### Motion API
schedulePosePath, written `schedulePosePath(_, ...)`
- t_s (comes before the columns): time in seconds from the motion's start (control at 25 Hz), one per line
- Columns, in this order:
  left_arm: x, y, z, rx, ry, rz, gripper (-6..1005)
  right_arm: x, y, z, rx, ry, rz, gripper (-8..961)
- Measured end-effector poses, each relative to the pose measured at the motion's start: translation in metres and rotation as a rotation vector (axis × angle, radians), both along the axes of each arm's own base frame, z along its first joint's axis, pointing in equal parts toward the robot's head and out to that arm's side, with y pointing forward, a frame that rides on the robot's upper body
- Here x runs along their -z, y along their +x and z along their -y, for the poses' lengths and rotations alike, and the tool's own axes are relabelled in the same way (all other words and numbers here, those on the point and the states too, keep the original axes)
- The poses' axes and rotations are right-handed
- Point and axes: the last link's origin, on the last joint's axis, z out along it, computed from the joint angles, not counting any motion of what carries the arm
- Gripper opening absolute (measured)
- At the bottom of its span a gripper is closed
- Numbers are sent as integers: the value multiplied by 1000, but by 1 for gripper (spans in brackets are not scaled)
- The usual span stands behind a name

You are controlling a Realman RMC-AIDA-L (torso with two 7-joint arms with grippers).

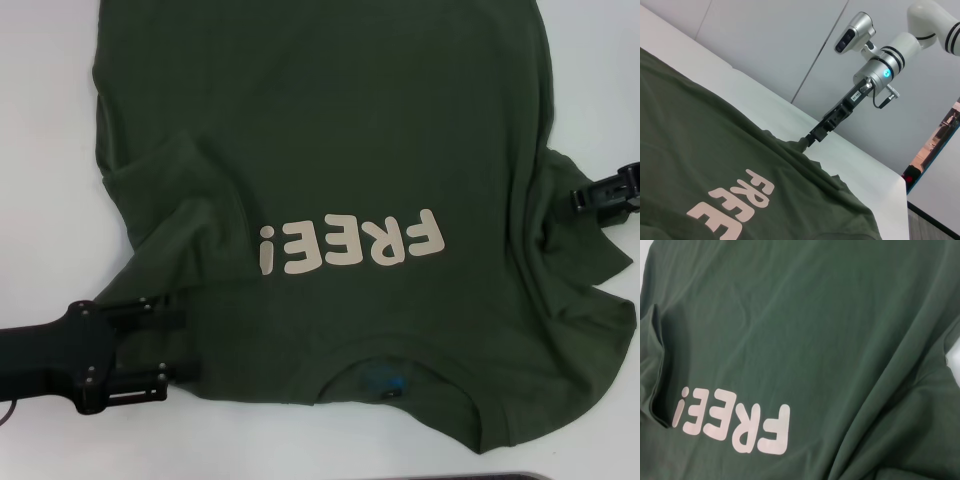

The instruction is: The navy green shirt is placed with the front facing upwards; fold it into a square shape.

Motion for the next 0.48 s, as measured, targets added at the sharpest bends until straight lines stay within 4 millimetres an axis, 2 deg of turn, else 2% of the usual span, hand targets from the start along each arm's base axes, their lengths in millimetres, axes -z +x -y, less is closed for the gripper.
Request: schedulePosePath(0.48,0,0,0,-1,2,-2,718,4,-4,-2,-44,-41,47,898)
